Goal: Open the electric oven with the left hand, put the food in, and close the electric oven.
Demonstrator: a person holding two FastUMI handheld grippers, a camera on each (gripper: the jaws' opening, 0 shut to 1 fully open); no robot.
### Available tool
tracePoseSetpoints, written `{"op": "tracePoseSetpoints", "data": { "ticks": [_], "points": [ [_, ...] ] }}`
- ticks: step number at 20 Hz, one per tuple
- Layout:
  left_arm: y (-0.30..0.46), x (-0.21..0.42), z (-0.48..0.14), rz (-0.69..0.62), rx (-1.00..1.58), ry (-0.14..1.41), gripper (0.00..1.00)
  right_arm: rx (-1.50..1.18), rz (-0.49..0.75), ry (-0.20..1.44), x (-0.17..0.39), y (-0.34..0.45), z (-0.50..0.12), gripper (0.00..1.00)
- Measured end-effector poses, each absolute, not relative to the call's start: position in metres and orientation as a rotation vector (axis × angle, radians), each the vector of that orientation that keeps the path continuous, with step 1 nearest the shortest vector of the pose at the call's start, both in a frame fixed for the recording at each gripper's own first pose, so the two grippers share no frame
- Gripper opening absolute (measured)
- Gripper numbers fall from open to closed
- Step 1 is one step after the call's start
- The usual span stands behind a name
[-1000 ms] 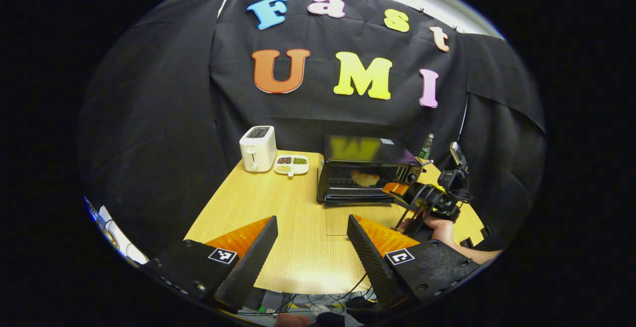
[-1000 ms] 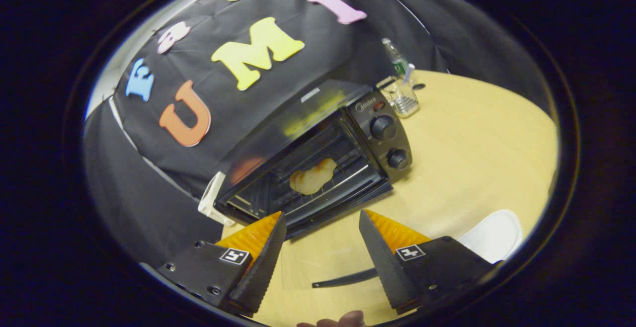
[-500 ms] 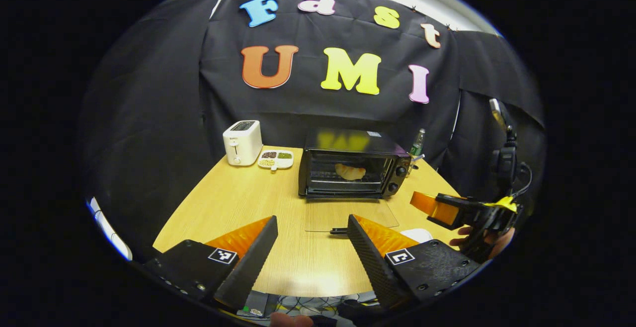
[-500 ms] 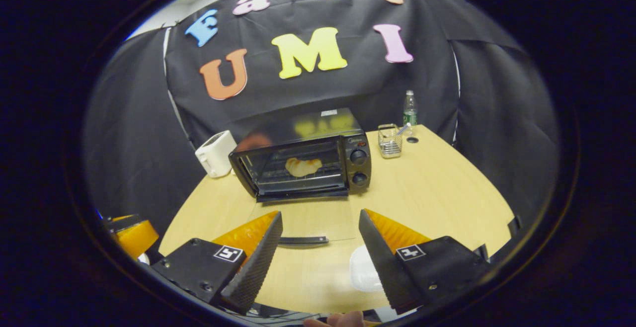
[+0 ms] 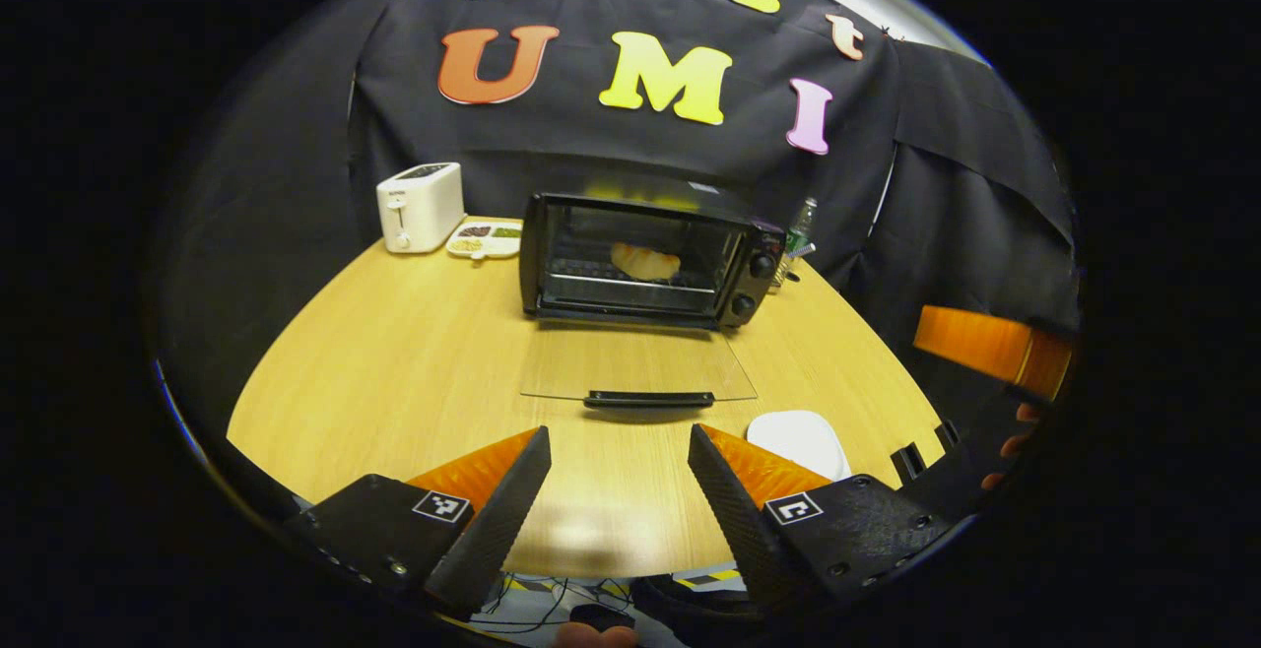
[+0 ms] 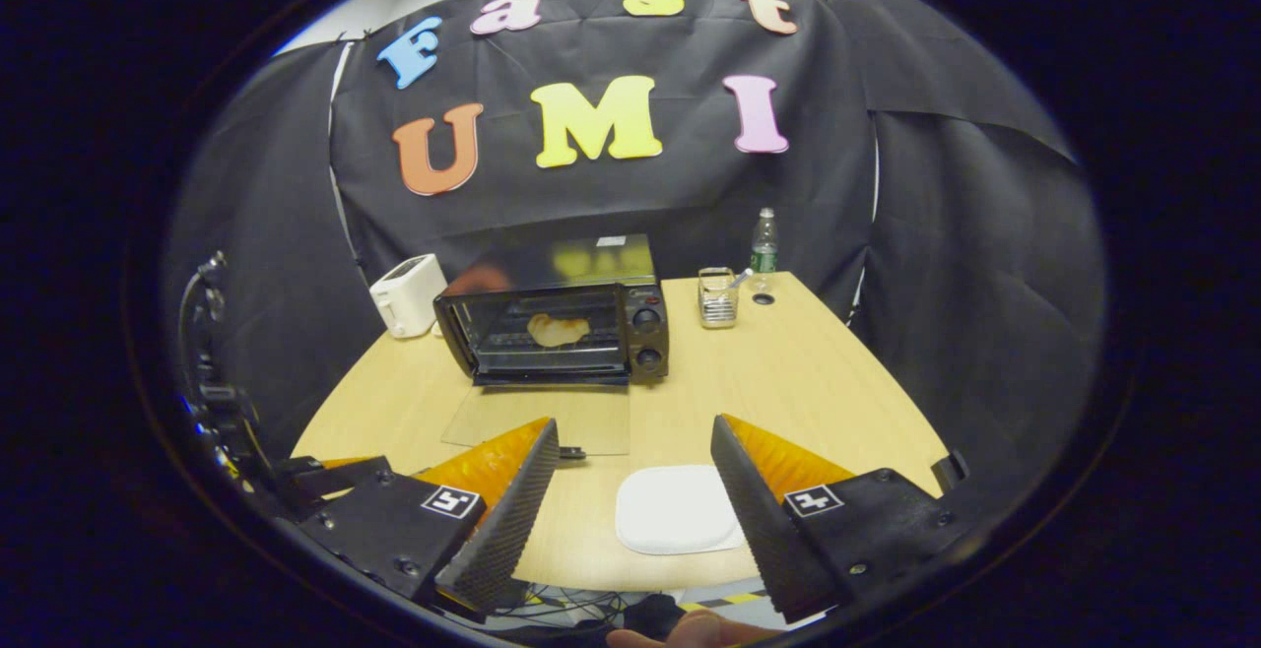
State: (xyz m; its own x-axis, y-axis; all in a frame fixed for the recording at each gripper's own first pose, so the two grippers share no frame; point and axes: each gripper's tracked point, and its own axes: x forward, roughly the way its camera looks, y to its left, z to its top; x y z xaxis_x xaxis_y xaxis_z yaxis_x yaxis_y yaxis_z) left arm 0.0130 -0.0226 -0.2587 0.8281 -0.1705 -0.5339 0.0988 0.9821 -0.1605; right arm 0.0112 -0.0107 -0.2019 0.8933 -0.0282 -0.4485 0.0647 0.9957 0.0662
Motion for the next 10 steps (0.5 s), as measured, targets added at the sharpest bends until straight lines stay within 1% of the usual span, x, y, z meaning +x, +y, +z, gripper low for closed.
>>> {"op": "tracePoseSetpoints", "data": {
  "ticks": [3,10],
  "points": [
    [-0.039,0.027,-0.283,-0.149,-0.128,0.606,0.93,0.032,-0.081,0.459,0.007,-0.031,-0.201,0.96],
    [-0.058,0.073,-0.342,-0.137,-0.116,0.680,0.93,0.020,-0.156,0.526,-0.003,-0.074,-0.215,0.97]
  ]
}}
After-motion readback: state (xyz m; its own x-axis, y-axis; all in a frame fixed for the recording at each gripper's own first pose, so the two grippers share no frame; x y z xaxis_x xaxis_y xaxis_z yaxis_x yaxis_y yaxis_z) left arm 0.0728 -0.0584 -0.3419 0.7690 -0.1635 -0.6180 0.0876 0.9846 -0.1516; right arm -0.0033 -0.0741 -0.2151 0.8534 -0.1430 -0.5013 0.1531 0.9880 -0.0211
